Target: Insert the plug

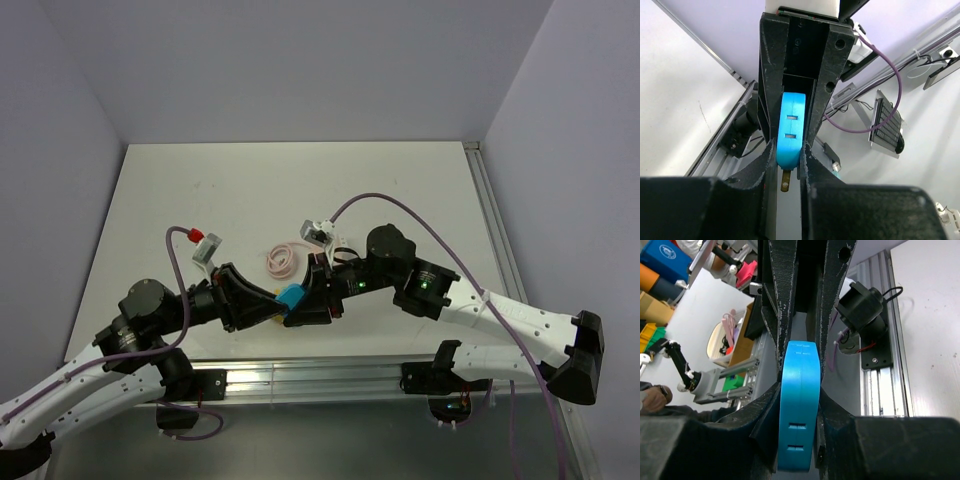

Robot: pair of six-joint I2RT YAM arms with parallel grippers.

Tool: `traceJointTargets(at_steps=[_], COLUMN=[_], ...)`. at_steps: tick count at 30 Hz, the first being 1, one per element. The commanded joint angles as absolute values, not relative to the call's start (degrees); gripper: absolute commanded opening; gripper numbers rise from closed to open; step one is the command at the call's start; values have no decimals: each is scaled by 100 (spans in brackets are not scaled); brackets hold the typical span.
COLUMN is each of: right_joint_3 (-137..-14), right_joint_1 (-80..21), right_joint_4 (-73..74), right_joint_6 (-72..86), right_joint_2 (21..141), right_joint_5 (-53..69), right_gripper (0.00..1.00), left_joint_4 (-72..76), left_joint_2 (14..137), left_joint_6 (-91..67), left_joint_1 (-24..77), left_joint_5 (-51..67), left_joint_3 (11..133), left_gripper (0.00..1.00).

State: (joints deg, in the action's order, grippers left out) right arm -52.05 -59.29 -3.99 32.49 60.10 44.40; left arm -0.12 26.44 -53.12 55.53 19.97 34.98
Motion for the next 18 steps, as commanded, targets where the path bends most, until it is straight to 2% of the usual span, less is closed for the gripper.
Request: traceJointTargets(at_steps=[1,11,14,15,16,17,18], right_joint_3=[-5265,-5475,-5502,-5537,-5546,-5546,-5537], right_joint_1=[-6012,-5985,-5994,-5994,-5985,-5985,-5994], right_joint_4=[-1301,-581,-492,-449,-440,-448,-509], right_joint_6=[3358,2883,2804,2786,2804,2839,2856], right_joint_2=[5783,5590,5590,5633,5660,5686,5730], right_joint_5=[4245,4008,4060,4095,4157,4218,4288], right_gripper=[33,32,23,6,0,0,0], left_joint_4=[79,-176,-141,-167,-193,-237,-272], left_joint_2=[2628,2672,2733,2760,2777,2795,2786], left_joint_6=[-5370,-5326,-5309,-5300,-5282,-5265,-5265], left_joint_1=[5537,5537,5537,5537,5537,5537,5537], left_joint_5=[1846,1881,1951,1960,1969,1960,1925], left_joint_3=[3445,3524,3524,3533,3542,3577,3595], left_gripper=[0,0,1,0,0,0,8])
